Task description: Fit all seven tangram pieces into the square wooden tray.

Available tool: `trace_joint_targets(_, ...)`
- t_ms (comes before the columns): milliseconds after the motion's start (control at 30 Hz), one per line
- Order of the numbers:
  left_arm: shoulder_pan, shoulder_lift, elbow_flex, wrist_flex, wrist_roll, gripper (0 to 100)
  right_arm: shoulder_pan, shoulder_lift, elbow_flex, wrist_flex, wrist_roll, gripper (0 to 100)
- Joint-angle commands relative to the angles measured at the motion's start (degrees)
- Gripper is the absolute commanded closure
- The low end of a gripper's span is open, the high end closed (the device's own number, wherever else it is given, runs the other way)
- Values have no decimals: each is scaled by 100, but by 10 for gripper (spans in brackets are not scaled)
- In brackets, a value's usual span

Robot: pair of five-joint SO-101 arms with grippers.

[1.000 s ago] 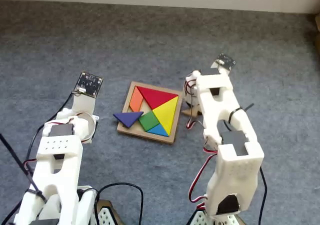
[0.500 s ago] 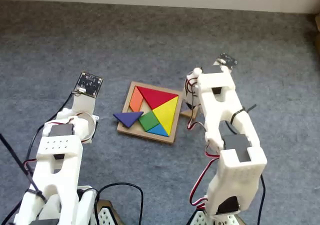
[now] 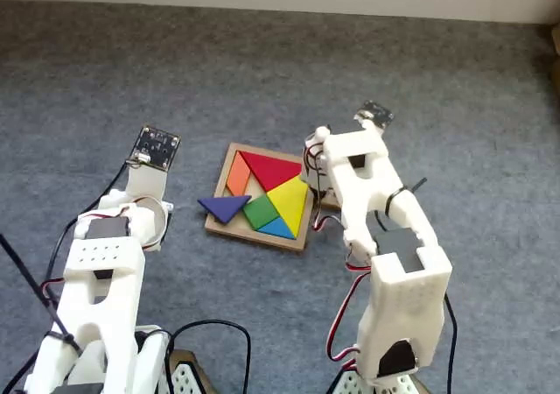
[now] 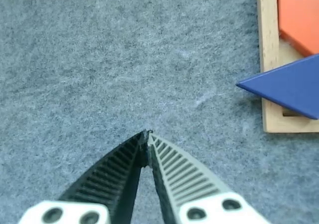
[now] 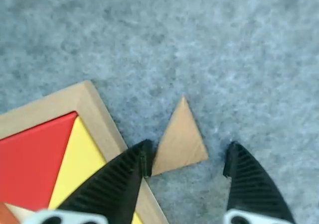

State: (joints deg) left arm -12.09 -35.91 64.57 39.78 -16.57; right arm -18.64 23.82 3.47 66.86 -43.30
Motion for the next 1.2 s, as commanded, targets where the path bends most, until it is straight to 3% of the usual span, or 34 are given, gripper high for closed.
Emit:
trace_joint_targets(0,-40,-119,-31,-97,53,983,-84,-22,-154,22,-62,760)
trace_joint_targets(233,-40,-119,-31,-97,53,983,-75,-13,-154,-13,-62,770)
trace_joint_targets(433,-40,-119,-31,-97,53,983,-66,-13,-154,-13,-18,891)
trace_joint_targets(833,-40,-119,-31,-97,53,983,-31,-31,-154,40,0,896)
trace_joint_targets(1067,-40,-119,-31,-97,53,983,-13,-207,-479,637,1011,892)
trace_joint_targets(1167,-40,-119,-31,-97,53,983,163,-286,-541,637,1108,892)
